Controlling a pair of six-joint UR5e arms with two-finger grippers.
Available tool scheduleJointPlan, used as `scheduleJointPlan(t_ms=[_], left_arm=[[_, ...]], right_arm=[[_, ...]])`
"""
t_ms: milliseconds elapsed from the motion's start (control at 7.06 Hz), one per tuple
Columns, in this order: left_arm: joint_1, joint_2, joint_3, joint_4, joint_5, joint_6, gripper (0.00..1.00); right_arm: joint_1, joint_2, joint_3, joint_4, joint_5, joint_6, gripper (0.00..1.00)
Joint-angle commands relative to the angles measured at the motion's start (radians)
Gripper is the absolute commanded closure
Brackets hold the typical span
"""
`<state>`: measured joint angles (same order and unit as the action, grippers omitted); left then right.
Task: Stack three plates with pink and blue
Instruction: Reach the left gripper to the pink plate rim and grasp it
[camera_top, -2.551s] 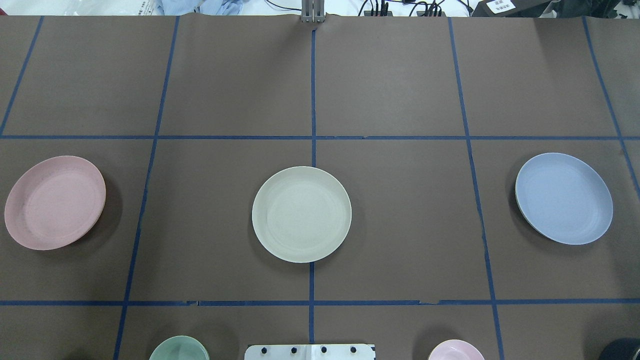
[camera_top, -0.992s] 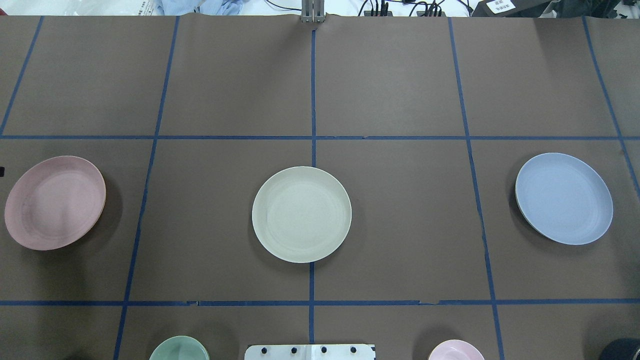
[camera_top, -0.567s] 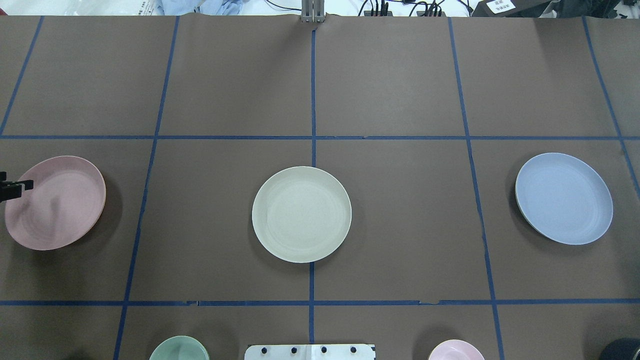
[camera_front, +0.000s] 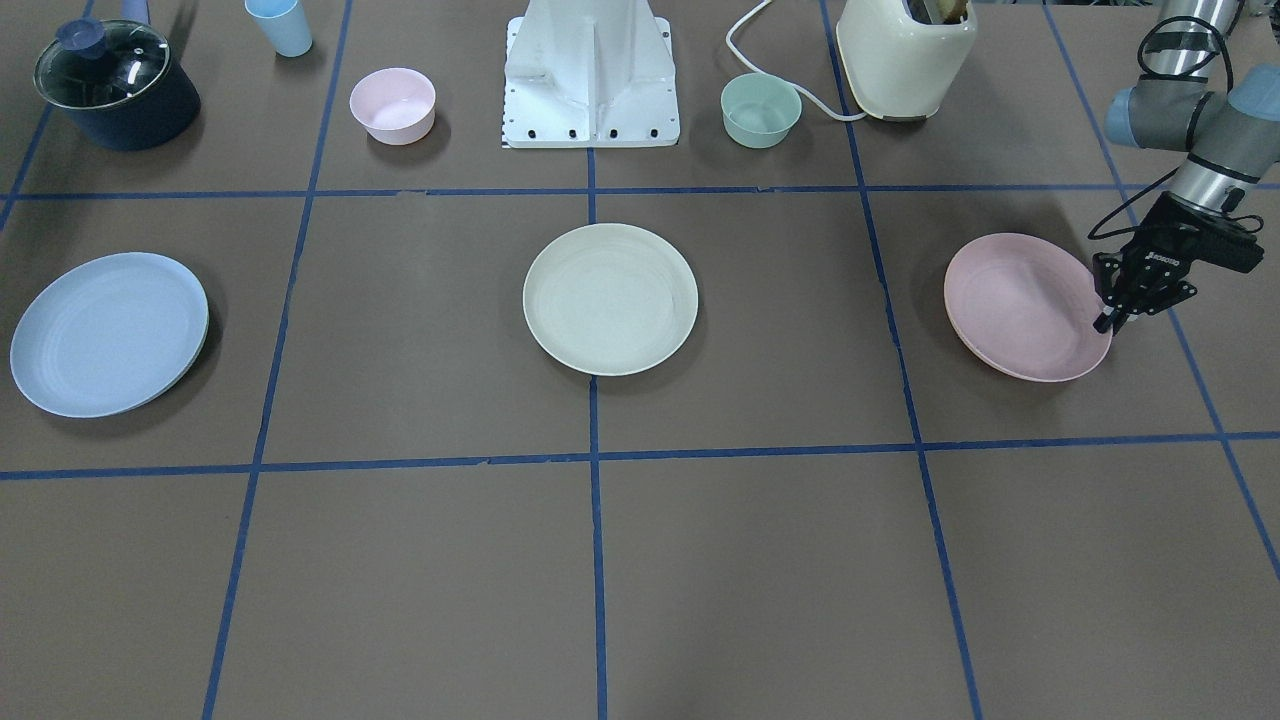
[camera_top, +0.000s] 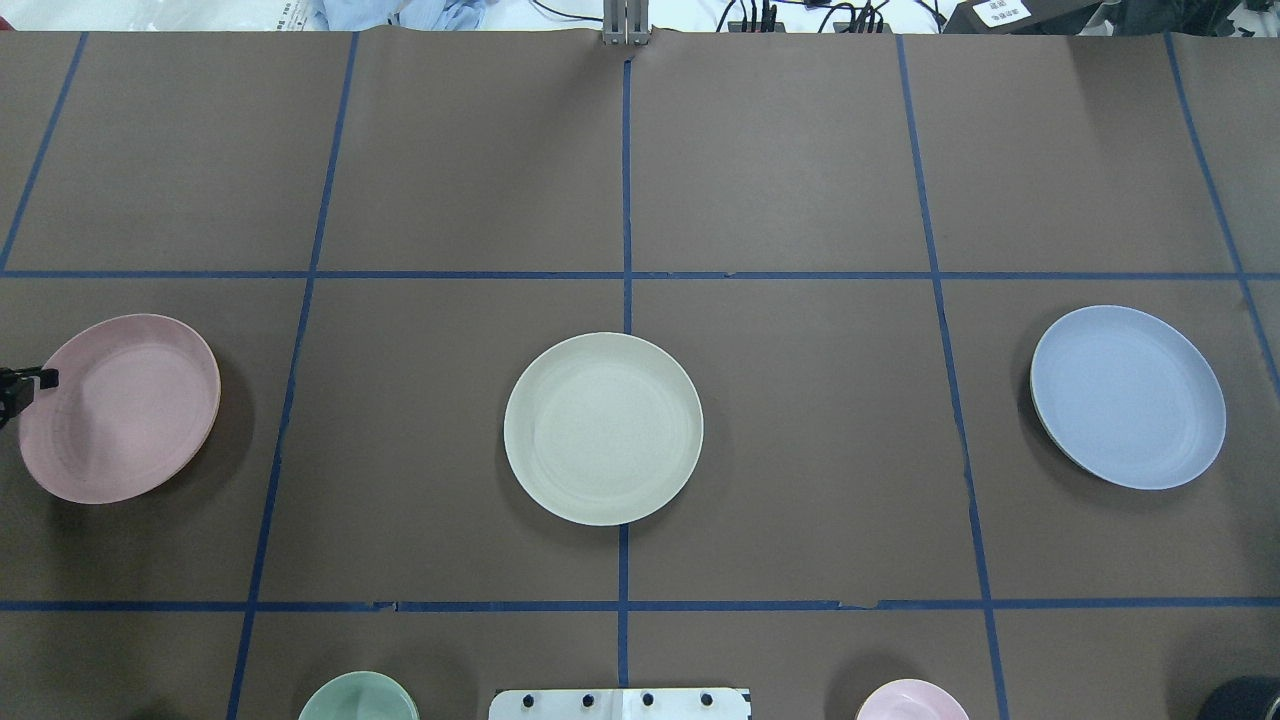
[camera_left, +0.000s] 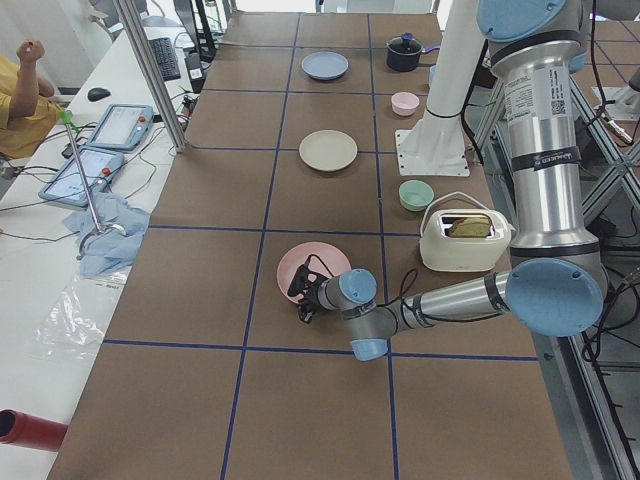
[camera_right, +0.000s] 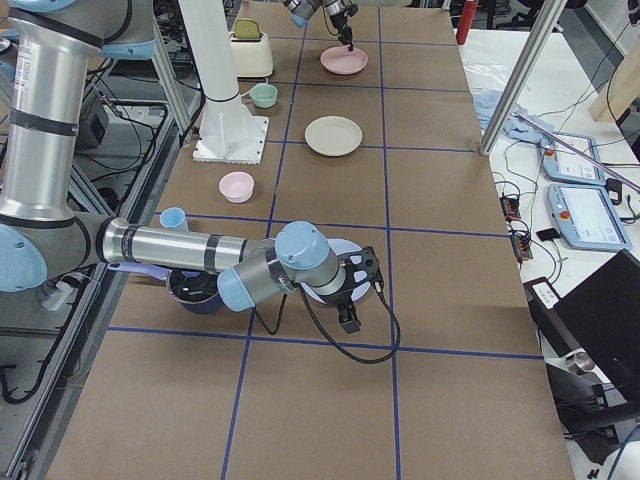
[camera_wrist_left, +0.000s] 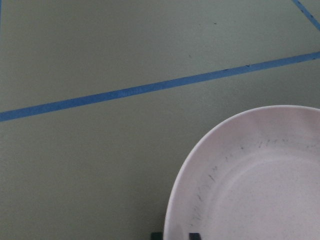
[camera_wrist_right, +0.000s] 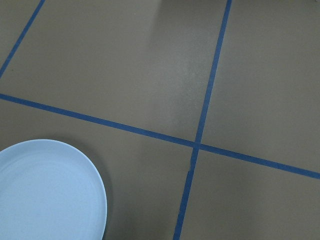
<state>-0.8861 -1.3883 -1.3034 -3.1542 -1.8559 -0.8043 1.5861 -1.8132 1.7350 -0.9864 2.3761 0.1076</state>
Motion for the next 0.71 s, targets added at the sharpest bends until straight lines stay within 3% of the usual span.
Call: scheduleJointPlan(t_ms=[0,142,283,567], left_arm=[[-0.001,-0.009,-0.026,-0.009,-0.066,-0.001,1.0],[-0.013,-0.005,-0.096,0.009,-0.188,-0.001,1.0],[-0.046,-0.009,-0.161,0.057,-0.23,-0.003,1.0],[-0.051,-0.049,-0.424,0.383,-0.223,-0.029,1.0]], right_arm=[[0.0,0.0,0.0,0.0,0.0,0.001,0.0],[0.0,0.0,0.0,0.0,0.002,0.001,0.0],[0.0,-0.002,0.0,0.0,0.003,0.001,0.0],[0.0,-0.003,0.0,0.0,0.002,0.001,0.0]])
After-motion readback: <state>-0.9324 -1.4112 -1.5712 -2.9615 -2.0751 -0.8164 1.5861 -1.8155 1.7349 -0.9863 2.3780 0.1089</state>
